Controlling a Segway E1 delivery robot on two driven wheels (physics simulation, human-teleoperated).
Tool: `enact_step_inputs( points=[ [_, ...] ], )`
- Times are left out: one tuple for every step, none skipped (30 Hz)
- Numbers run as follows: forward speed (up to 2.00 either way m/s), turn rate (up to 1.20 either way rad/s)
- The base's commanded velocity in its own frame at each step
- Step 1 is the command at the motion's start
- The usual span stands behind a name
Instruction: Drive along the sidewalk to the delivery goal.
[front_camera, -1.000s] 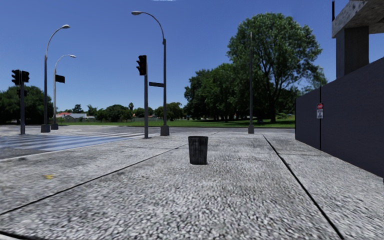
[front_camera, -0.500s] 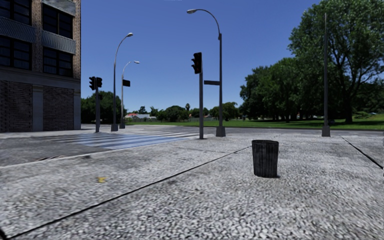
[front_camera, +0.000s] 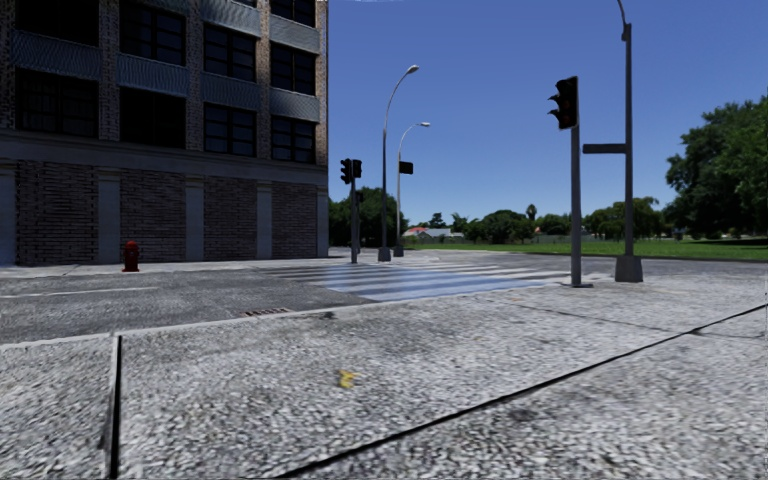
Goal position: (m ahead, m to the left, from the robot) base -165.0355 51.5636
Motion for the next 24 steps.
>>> enact_step_inputs(
  points=[
    [1.36, 0.92],
    [1.36, 0.92],
    [1.36, 0.92],
    [1.36, 0.92],
    [1.36, 0.92],
    [1.36, 0.93],
    [1.36, 0.93],
    [1.36, 0.94],
    [1.36, 0.94],
    [1.36, 0.94],
    [1.36, 0.94],
    [1.37, 0.94],
    [1.37, 0.94],
    [1.38, 0.94],
    [1.38, 0.94],
    [1.40, 0.95],
    [1.44, 0.95],
    [1.47, 0.95],
    [1.47, 0.95],
    [1.49, 0.95],
    [1.51, 0.95],
    [1.54, 0.95],
    [1.54, 0.95],
    [1.57, 0.95]
  ],
)
